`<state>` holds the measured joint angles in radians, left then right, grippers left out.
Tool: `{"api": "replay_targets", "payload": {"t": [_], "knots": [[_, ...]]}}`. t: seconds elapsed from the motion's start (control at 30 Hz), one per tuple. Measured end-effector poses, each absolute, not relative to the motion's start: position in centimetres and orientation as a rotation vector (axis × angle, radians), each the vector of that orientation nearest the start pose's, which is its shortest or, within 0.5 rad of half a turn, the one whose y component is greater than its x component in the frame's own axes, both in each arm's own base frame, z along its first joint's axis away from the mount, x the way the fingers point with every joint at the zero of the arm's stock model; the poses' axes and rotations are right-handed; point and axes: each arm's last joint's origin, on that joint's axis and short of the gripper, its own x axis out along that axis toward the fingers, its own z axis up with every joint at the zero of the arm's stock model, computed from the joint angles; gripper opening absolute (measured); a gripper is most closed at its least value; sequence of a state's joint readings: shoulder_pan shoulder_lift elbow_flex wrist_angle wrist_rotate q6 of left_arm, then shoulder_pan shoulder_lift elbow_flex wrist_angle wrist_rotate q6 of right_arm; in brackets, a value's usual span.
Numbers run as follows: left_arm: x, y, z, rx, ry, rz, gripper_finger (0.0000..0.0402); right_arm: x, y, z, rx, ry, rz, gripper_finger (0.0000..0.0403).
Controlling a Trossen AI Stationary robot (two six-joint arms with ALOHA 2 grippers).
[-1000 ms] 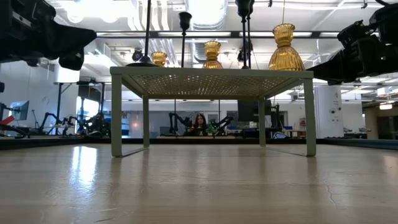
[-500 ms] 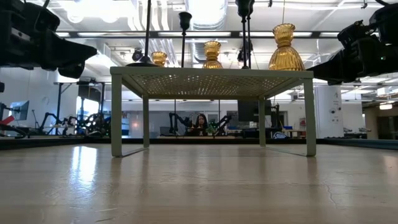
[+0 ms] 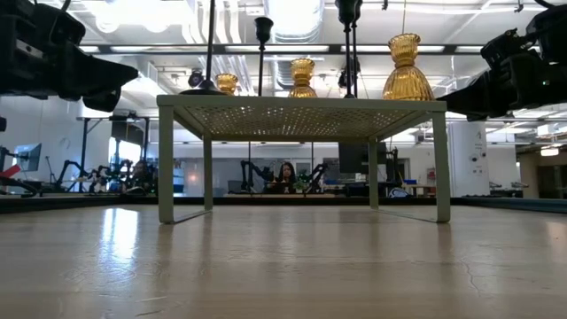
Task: Pick & Place candle stick holders
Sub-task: Return to Home Position
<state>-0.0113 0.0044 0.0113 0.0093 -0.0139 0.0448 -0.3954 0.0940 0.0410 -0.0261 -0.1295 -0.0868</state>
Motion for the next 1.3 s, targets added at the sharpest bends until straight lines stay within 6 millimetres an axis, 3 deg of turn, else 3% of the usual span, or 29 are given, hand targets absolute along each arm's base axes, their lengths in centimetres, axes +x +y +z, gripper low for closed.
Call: {"api": "replay_targets", "payload": {"t": [0.67,1.3], "knots": [[9.8,-0.1,16.7,0.045,-0.01,0.006,0.0028,9.7,-0.5,17.2,-0.032,-0.068,0.037,0.0008],[9.8,-0.1,16.8,0.045,-0.014,0.007,0.0028,10.0,-0.4,16.8,-0.057,-0.021,0.042,0.0009]]}}
